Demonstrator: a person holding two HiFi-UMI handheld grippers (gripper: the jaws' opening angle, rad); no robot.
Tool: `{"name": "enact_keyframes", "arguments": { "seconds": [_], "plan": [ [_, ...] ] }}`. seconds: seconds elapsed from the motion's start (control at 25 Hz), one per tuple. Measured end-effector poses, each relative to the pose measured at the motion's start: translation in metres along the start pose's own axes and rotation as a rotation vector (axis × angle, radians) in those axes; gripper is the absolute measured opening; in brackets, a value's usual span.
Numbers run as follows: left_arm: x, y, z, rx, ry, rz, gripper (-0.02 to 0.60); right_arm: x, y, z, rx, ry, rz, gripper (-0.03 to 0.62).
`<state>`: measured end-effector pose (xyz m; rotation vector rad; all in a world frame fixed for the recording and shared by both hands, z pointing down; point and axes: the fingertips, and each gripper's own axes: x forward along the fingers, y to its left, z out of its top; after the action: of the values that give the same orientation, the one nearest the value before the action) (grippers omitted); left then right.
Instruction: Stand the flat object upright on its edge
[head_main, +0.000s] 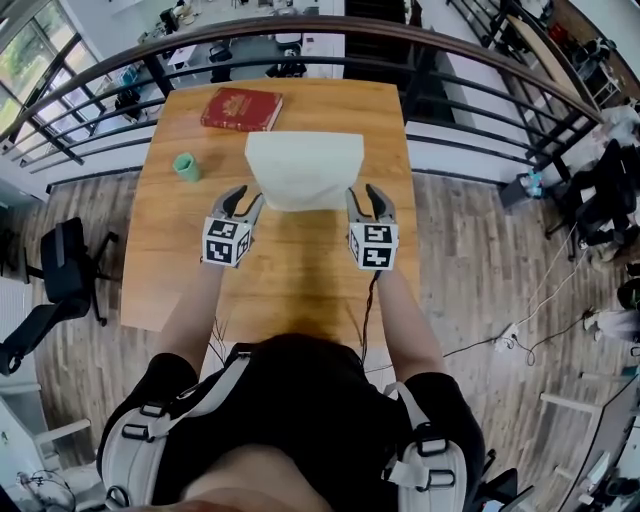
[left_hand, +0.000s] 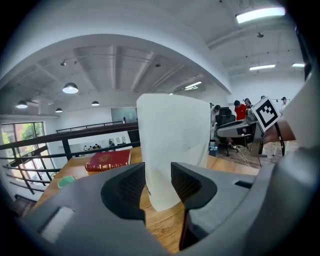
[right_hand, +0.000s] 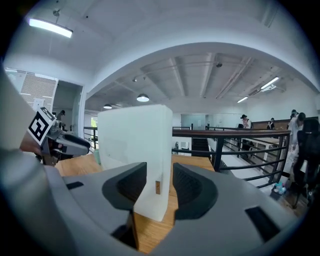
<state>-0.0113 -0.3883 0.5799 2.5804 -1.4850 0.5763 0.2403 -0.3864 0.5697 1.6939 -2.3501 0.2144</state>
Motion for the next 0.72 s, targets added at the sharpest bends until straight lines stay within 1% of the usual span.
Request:
{"name": "enact_keyframes", "arguments": {
  "seconds": [0.04,0.08,0.12,0.16,0.2,0.32,0.44,0.52,0.6,0.72],
  "plan": [
    [-0.007,0.002,0.006,-0.009,-0.027,0.016,0.162,-0.007,0.001,0.010,-0.001,-0.032,-0.007,0.167],
    [-0.016,0.006,0.014,-0.022,-0.057,0.035,0.137,-0.014,0.002,0.020,-0.005,-0.065,-0.015,0.161],
    [-0.025,0.010,0.023,-0.039,-0.092,0.056,0.073,-0.020,0.004,0.032,-0.011,-0.099,-0.027,0.134],
    [-0.034,0.013,0.034,-0.058,-0.130,0.073,0.030,-0.027,0.006,0.044,-0.018,-0.135,-0.041,0.096],
    [-0.044,0.015,0.045,-0.075,-0.169,0.088,0.013,-0.035,0.009,0.058,-0.022,-0.173,-0.054,0.065],
    [-0.077,0.021,0.075,-0.102,-0.263,0.127,0.005,-0.057,0.022,0.099,-0.012,-0.287,-0.071,0.008],
    [-0.103,0.022,0.091,-0.092,-0.291,0.154,0.005,-0.076,0.037,0.129,-0.015,-0.364,-0.071,0.006],
    [-0.115,0.021,0.094,-0.080,-0.293,0.162,0.005,-0.086,0.047,0.135,-0.021,-0.377,-0.068,0.006],
    [-0.123,0.020,0.095,-0.079,-0.294,0.163,0.005,-0.091,0.055,0.132,-0.020,-0.365,-0.060,0.005],
    [-0.130,0.020,0.096,-0.068,-0.299,0.161,0.005,-0.093,0.065,0.125,0.013,-0.353,-0.032,0.005]
  ]
}}
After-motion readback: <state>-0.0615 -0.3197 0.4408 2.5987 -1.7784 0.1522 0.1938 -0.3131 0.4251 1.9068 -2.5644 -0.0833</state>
